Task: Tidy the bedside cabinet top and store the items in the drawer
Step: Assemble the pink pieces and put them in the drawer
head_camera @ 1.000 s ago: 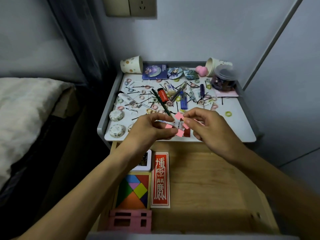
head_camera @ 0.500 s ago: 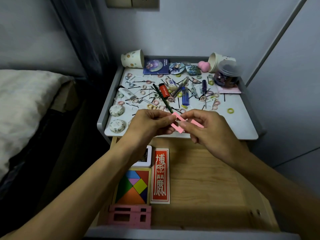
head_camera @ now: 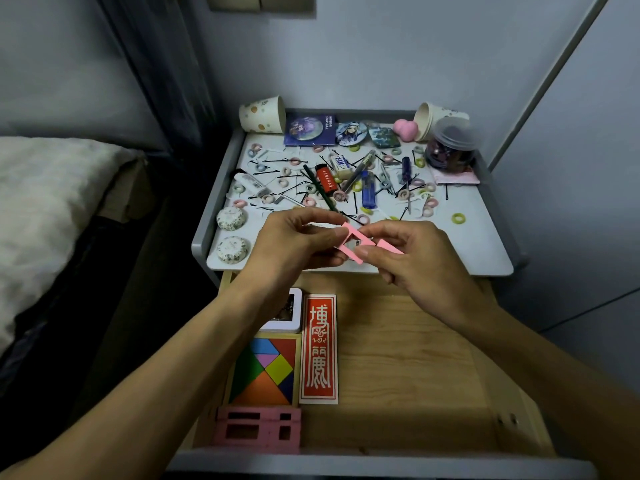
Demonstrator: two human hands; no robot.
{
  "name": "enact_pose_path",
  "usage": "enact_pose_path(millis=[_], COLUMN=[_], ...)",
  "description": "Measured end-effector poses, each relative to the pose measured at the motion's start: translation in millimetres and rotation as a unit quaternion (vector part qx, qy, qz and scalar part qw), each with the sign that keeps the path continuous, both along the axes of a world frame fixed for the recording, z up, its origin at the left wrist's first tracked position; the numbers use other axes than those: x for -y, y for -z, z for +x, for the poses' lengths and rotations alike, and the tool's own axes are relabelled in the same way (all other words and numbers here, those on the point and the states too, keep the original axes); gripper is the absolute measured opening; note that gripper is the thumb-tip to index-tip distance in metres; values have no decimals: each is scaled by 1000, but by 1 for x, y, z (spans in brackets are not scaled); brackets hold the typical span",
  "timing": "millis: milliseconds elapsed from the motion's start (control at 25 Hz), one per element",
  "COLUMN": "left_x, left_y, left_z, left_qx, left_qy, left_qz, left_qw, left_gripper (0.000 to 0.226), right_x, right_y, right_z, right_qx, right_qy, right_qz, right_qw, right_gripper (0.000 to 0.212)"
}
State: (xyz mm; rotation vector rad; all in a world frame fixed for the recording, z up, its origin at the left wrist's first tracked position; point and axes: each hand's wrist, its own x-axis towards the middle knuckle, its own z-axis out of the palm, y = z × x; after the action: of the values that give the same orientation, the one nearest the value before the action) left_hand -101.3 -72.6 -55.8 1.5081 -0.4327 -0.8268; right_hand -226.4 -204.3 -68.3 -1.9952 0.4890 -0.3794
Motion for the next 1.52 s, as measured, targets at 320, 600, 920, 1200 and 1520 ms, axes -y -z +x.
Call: enact_pose_path(millis=[320,600,920,1200,1520], left_x=[-2,-1,-2,-2,-1], left_y=[-3,-1,-4,-2,2], left_z=[1,1,2,2,1], left_qx=[24,40,14,2,6], left_qy=[19,43,37,57,71], left_qz=[24,25,43,65,76], left_qw=[999,998,998,996,995], left_gripper=[9,19,15,13,20], right_x=[-2,0,1,6,6], right_y=[0,2,-6,-8,-3], right_z=[-2,-1,-3,-3,-2], right_qx=[-14,-9,-38,-118,-29], right_qy=[-14,1,13,78,13], right_qz=[18,47,-41,-111,4], right_qw=[1000,999,998,984,999], right_gripper=[18,11,12,30,26])
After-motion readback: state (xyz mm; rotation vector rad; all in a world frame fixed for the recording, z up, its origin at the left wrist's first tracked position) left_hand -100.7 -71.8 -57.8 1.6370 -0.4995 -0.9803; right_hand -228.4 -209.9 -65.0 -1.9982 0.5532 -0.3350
